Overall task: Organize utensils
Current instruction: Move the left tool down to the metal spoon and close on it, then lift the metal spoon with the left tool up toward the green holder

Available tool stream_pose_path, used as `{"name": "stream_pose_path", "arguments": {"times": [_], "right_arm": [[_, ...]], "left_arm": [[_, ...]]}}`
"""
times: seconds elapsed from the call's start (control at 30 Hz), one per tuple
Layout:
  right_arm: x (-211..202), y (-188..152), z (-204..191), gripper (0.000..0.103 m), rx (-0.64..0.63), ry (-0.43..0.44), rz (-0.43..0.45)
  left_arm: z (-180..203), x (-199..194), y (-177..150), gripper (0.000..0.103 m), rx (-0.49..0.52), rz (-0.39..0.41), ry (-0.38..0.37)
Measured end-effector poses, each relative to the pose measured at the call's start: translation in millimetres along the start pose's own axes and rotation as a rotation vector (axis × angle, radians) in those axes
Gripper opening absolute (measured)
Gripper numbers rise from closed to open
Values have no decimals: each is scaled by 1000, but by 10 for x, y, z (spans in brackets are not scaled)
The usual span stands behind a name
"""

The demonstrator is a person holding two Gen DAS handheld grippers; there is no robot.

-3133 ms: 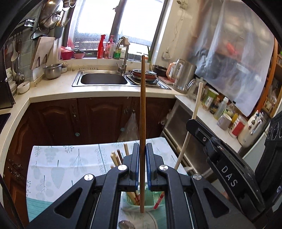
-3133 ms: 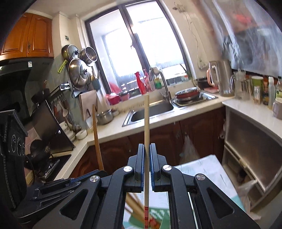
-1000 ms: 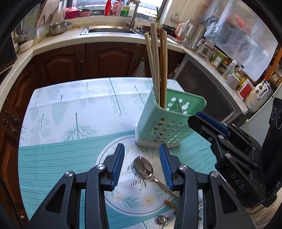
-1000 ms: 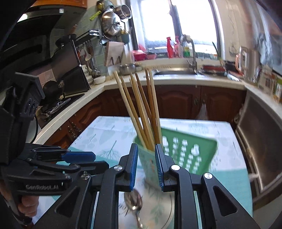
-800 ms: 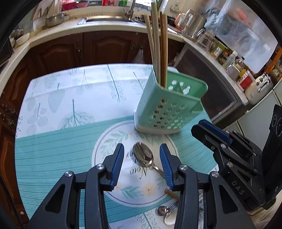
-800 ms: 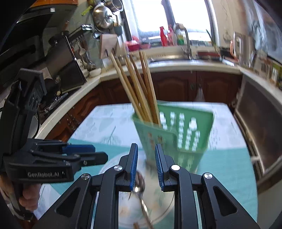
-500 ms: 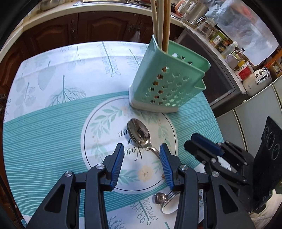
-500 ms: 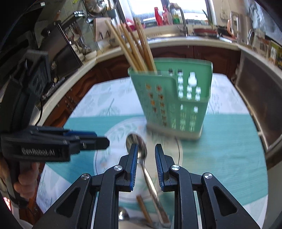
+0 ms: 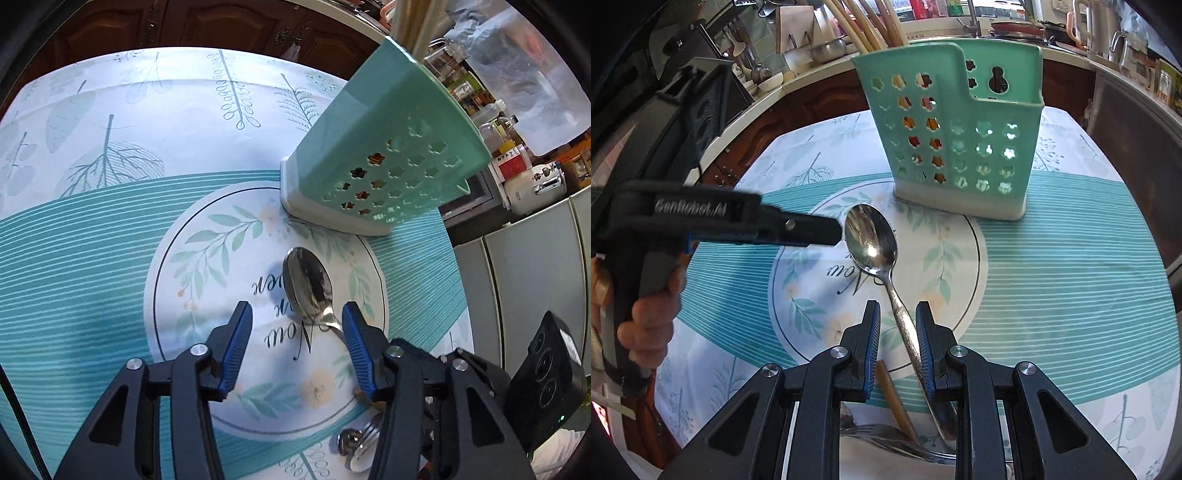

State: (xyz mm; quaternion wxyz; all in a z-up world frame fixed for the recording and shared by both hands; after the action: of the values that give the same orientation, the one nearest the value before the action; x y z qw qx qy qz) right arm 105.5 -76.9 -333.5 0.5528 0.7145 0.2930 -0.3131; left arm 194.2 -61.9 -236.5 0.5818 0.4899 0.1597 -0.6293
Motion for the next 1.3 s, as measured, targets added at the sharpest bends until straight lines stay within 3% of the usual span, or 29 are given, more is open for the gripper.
{"name": "stream_pose_path", "arguments": {"times": [0.4, 0.47, 0.6, 0.67, 0.8, 1.0, 1.3], "right_arm": [[139, -216, -50, 13, 13, -12, -1], [134, -199, -58, 13, 15, -12, 4], [167, -216, -86, 12, 11, -10, 8], [134, -224, -82, 12, 10, -14, 12], [113, -232, -102, 12, 20, -19, 23], [45, -108, -85, 12, 29, -22, 34], [-278, 126, -192, 13, -3, -21, 86]], "left_arm": [[91, 396, 130, 46, 63, 23, -76], [122, 454, 138, 35, 82, 21, -82], [165, 506, 163, 24, 101, 30, -72], [173, 541, 154, 8, 120, 27, -50], [260, 525, 143, 5, 178, 34, -3], [390, 191, 203, 4, 204, 121, 44], [768, -556, 300, 2, 397, 329, 150]]}}
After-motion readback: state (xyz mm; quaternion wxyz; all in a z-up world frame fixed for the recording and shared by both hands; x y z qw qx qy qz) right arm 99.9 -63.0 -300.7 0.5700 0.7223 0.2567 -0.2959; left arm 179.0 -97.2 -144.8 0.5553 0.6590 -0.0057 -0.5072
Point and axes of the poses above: each gripper's, at about its wrist camera, not at the fingertips, and x roughly the way its jaws point, z to its right, y to its top, the point moved 6 cm from there along x, roughly the way its jaws point, and after that the axes turned 7 degrees about z, right-handed, at the moved point
